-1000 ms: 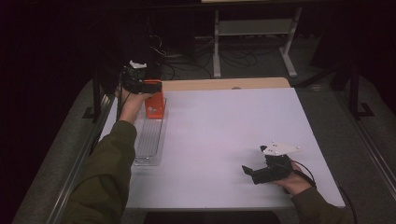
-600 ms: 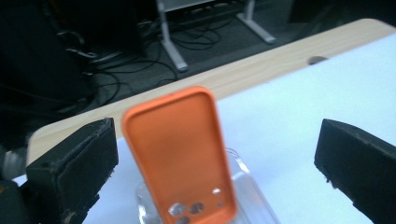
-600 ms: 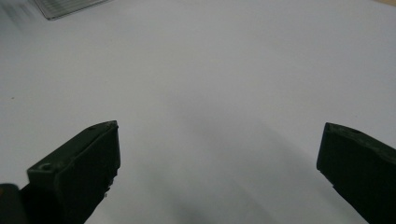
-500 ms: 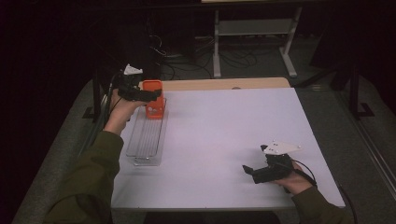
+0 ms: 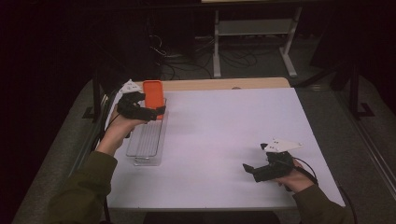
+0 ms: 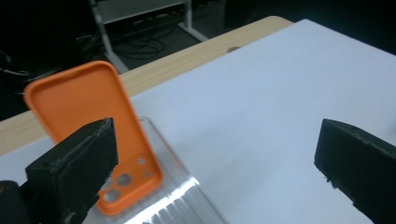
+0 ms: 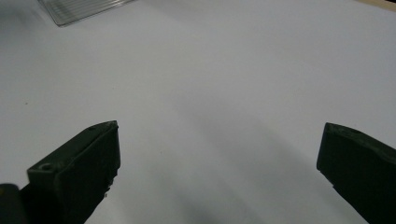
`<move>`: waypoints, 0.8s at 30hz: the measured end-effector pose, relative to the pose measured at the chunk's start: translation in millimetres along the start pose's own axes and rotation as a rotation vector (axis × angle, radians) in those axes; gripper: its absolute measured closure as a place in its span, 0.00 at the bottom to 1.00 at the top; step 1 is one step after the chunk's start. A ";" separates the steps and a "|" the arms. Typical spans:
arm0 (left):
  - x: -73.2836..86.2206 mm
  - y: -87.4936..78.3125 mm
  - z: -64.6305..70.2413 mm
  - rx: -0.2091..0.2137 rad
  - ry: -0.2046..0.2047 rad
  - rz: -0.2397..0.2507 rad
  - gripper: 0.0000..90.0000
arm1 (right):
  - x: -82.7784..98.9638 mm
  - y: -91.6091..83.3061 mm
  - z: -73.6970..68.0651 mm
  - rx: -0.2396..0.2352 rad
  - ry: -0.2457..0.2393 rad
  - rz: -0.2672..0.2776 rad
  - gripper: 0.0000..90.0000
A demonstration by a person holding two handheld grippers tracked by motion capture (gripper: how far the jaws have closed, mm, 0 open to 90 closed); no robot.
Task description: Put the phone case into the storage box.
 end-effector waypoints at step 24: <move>50.0 -29.2 50.9 0.174 0.000 0.028 0.00 | -12.0 -4.3 3.4 -0.019 -0.002 0.014 0.00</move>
Point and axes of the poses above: each handheld gripper's, and its own axes: y roughly forward along the jaws, x roughly out of its underside, z roughly to its right, the point moved 2 cm from there along y, roughly forward along the jaws, and after that the axes turned 11 degrees about z, right-handed, at the moved point
